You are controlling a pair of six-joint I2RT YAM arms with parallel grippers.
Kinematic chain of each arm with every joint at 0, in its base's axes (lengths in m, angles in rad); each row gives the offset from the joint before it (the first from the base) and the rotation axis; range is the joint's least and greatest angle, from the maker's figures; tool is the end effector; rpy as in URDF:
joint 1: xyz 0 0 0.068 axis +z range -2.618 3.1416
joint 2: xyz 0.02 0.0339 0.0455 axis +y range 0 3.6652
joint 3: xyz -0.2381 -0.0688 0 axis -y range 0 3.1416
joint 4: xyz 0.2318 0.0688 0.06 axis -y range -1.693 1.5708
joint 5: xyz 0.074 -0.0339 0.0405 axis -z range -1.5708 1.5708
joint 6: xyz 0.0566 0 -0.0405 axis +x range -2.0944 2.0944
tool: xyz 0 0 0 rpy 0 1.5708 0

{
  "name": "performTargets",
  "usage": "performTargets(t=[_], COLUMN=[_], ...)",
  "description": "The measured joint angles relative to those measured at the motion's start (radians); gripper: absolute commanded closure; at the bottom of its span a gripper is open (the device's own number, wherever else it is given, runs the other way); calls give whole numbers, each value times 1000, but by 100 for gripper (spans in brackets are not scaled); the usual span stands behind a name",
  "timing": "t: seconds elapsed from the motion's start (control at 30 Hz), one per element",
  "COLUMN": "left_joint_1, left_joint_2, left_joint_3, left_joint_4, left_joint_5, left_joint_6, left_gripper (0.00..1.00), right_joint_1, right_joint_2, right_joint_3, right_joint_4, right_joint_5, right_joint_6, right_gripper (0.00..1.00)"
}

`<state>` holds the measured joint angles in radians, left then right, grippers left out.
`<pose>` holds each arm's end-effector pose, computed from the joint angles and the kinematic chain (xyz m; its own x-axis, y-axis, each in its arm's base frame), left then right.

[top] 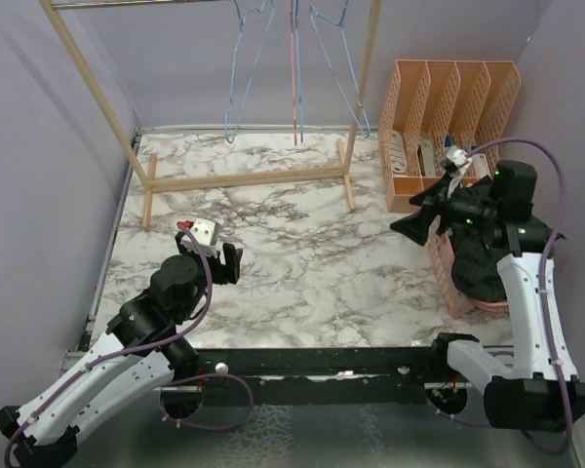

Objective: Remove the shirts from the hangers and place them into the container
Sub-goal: Reset both arms

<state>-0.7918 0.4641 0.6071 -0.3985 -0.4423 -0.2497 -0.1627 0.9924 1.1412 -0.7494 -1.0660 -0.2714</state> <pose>0.1220 -0.0891 0.2809 -0.2591 -0.0555 -0.9643 0.2974 0.9453 -0.1343 0.1993 0.0175 0.3493 -0.3672 -0.0711 -0.9274 -0.7605 0.5970 0.2554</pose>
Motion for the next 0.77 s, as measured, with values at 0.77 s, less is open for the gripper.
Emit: performTargets(t=[0.77], left_joint_1=[0], left_joint_2=[14], left_joint_3=[0], left_joint_4=[-3], left_joint_5=[-8], left_joint_6=[-8], left_gripper=[32], right_joint_1=[472], right_joint_2=[-23], right_joint_3=[-271], right_joint_4=[336], right_joint_5=[516], right_joint_6=[216], right_gripper=[0])
